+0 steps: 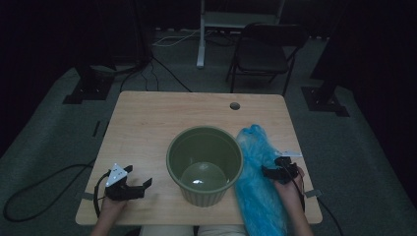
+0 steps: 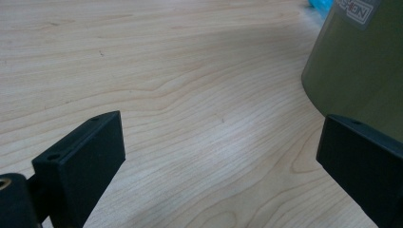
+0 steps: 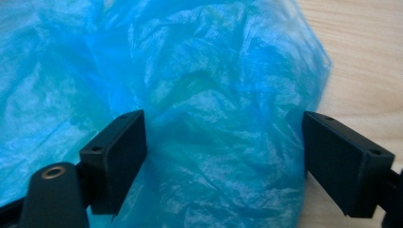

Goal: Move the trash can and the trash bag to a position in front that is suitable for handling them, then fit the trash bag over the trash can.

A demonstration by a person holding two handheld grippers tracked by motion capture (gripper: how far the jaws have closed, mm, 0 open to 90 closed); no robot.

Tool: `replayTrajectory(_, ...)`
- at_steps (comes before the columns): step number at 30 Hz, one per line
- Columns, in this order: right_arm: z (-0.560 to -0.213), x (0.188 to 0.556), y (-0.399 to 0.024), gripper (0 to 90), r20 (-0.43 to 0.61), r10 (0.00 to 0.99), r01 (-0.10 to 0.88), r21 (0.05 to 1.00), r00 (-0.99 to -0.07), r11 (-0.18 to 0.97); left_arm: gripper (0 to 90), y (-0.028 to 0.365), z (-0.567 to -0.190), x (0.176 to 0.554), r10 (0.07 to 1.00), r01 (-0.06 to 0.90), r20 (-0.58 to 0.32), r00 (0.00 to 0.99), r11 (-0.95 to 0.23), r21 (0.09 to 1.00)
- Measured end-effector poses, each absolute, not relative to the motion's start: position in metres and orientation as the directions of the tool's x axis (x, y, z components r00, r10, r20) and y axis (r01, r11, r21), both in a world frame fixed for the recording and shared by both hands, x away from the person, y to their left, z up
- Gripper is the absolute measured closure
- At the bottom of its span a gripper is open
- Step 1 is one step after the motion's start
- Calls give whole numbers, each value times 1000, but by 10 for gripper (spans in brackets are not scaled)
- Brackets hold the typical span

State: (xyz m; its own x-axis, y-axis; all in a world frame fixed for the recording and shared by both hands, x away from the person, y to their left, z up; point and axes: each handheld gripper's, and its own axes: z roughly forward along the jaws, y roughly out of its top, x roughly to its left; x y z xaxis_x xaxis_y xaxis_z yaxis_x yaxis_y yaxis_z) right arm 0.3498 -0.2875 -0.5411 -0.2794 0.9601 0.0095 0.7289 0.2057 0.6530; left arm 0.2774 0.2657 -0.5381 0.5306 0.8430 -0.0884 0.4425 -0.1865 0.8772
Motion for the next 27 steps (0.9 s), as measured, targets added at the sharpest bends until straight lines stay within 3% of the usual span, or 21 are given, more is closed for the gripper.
replayTrajectory(8, -539, 343, -276, 362, 9, 945, 704, 669, -327, 237, 28, 265, -539, 280, 843, 448, -92, 530, -187, 874)
replayTrajectory(11, -539, 339, -273, 505, 9, 937, 685, 685, -349, 249, 28, 264, -539, 279, 843, 449, -90, 531, -190, 873)
replayTrajectory(12, -539, 339, -273, 505, 9, 937, 685, 685, -349, 249, 28, 264, -539, 279, 843, 449, -90, 531, -190, 873)
replayTrajectory(20, -538, 340, -273, 885, 35, 919, 680, 685, -392, 264, 28, 265, -538, 279, 842, 447, -91, 532, -188, 875)
replayTrajectory(27, -544, 338, -284, 895, 109, 912, 656, 728, -396, 198, 28, 265, -540, 281, 838, 454, -99, 536, -187, 871)
